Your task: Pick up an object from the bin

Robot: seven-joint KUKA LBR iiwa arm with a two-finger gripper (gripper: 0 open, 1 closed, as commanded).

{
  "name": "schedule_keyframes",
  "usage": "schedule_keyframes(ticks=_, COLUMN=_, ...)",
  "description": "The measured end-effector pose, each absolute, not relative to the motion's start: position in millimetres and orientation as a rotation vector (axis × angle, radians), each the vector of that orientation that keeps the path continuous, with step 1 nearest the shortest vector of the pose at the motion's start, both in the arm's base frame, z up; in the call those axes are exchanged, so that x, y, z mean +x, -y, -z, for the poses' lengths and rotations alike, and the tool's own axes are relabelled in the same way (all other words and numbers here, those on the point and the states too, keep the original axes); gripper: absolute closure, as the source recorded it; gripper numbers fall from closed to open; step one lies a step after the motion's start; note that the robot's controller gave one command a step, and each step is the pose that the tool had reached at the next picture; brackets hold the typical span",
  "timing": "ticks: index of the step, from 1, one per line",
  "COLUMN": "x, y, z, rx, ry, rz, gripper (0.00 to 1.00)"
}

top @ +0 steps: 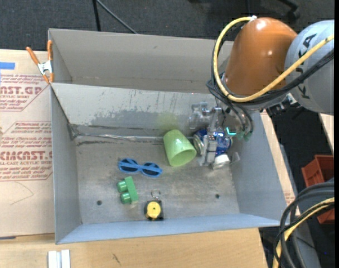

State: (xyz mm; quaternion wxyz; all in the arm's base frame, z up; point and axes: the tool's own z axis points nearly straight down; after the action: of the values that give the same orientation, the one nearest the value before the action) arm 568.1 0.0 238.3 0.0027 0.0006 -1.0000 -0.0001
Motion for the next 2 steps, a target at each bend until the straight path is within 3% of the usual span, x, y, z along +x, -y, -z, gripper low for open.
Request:
schedule_keyframes(ticks=1, x=577.0, y=-11.5, z=-92.3, rx=-0.499, ry=3.122, rz=0.007, gripper=0.0)
schedule_keyframes(ticks=2, x=578.5, y=-11.1, z=-96.4, rx=-0.498, ry=3.125, rz=0.007, gripper=1.0)
